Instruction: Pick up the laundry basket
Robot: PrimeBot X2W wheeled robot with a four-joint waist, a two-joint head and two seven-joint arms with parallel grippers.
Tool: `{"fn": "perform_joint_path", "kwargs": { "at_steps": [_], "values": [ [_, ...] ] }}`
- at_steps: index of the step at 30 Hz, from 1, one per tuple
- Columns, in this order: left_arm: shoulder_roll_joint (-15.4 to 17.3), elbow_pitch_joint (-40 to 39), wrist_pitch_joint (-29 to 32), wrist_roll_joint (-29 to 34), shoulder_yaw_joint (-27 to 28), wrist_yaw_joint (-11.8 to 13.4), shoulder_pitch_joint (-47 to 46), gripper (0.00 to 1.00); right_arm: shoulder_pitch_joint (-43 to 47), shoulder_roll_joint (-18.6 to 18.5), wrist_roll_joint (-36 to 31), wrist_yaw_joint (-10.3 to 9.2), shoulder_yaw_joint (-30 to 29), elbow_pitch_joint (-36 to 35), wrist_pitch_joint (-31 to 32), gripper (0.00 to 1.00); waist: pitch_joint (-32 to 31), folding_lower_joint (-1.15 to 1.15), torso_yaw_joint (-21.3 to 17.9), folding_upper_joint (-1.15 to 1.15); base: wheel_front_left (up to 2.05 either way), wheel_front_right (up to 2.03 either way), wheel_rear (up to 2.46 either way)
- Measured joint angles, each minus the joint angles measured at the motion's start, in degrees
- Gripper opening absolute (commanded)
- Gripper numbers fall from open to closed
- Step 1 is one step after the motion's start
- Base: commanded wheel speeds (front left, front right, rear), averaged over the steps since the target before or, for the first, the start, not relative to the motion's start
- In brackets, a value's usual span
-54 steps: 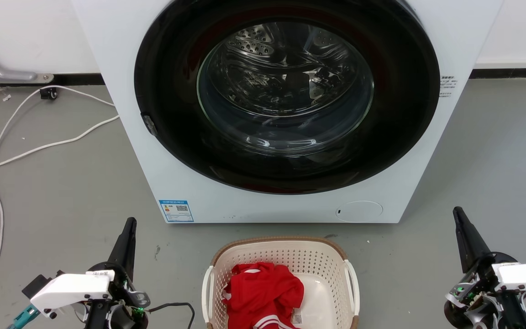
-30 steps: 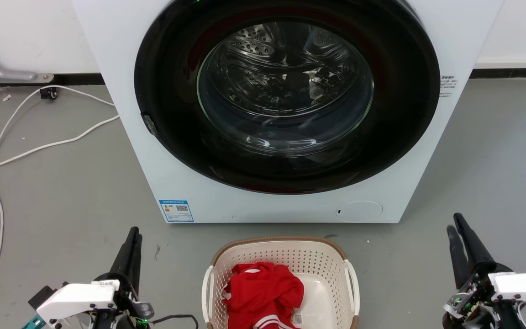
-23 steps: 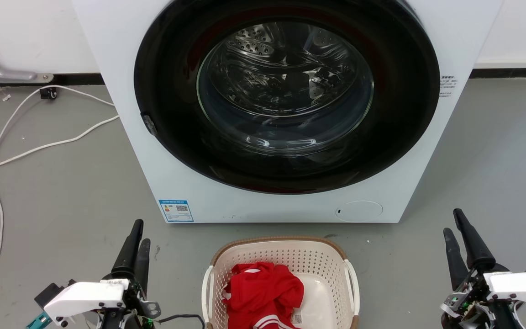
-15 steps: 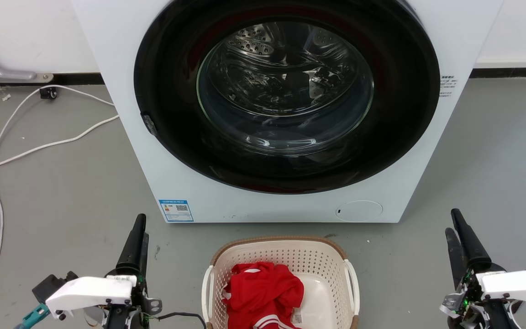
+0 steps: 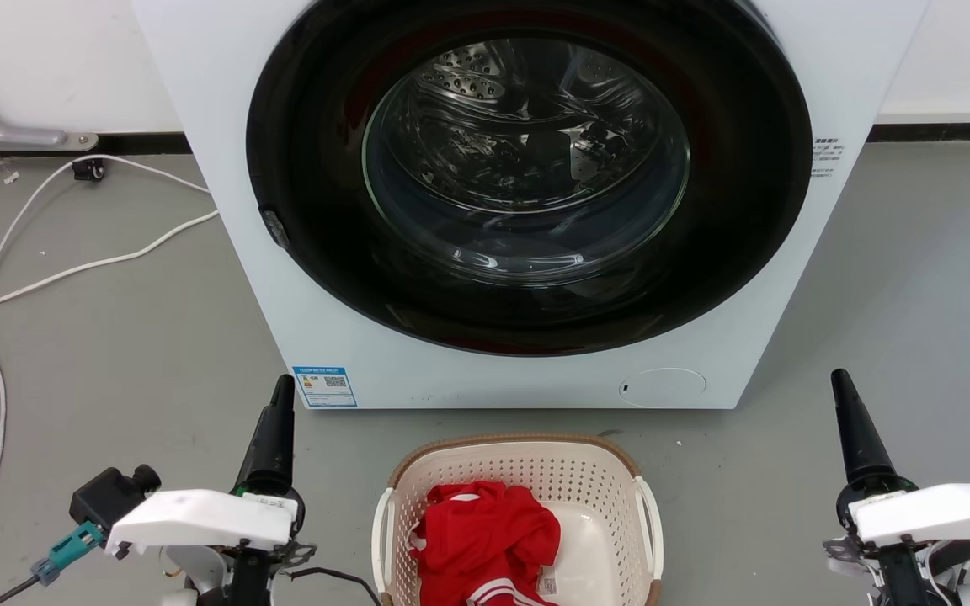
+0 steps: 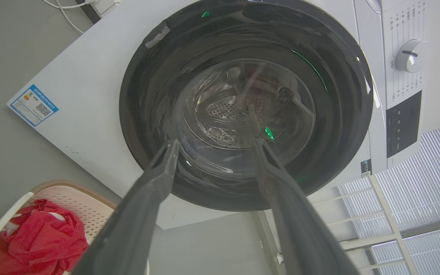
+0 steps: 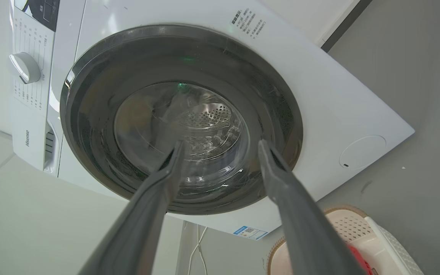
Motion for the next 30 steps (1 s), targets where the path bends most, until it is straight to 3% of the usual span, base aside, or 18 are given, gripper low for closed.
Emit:
{"fn": "perform_joint_path", "kwargs": {
  "at_steps": [14,30],
  "values": [
    [-0.04,-0.79,-2.69,15.58,-2.65,3.49,-0.13,1.0,0.59,0.13,-17.91,0.0,0.71,-1.71,-2.72,1.0,0.05,0.0,0.19,0.0,0.0,0.0,0.0],
    [-0.12,-0.38,-5.42,27.48,-4.44,4.72,-0.44,1.0,1.15,0.2,-31.63,0.01,0.73,-1.41,-5.45,1.0,0.28,0.0,0.36,0.0,0.0,0.0,0.0]
  ]
}}
